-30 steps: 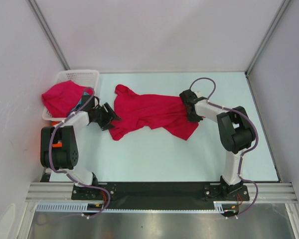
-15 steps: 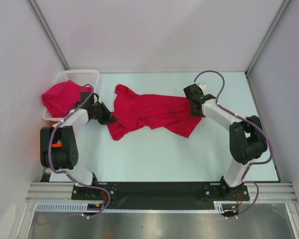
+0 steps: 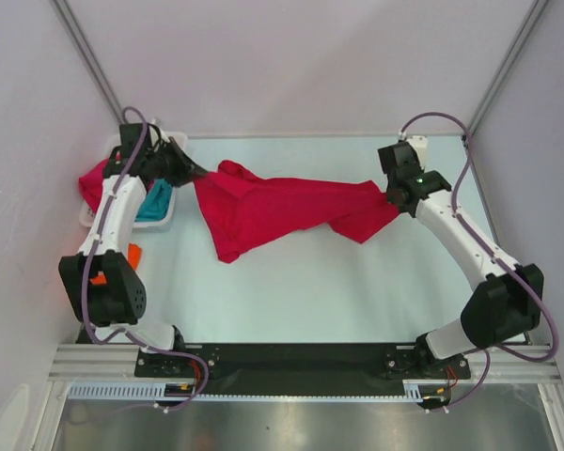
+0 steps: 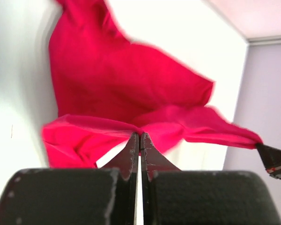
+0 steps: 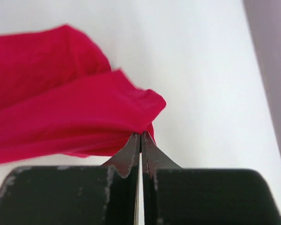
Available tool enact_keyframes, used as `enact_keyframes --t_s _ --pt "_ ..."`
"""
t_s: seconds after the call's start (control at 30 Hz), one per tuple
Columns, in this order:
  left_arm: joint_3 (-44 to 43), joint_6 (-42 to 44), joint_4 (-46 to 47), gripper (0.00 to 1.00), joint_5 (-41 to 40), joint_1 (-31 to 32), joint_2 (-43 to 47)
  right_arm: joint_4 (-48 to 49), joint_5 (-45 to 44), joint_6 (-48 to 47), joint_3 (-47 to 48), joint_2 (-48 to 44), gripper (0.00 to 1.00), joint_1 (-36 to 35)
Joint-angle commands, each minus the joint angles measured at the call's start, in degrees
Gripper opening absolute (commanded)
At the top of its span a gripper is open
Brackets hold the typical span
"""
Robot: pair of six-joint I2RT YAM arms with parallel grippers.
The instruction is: Fold and stack the t-shirts
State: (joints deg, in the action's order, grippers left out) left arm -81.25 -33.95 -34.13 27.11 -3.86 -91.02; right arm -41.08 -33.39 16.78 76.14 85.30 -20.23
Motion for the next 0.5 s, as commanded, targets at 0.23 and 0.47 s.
enact_keyframes --t_s 0.23,0.47 --pt "-17.6 -2.6 -8.3 0.0 7.9 -6.3 7.9 -5.7 -7.7 -0.7 12.7 -8.2 0.0 2.0" --pt "-20.7 -4.7 -8.9 0.0 11.9 -7.8 11.9 -9.8 -3.8 0.2 19.0 -8.5 0.0 1.2"
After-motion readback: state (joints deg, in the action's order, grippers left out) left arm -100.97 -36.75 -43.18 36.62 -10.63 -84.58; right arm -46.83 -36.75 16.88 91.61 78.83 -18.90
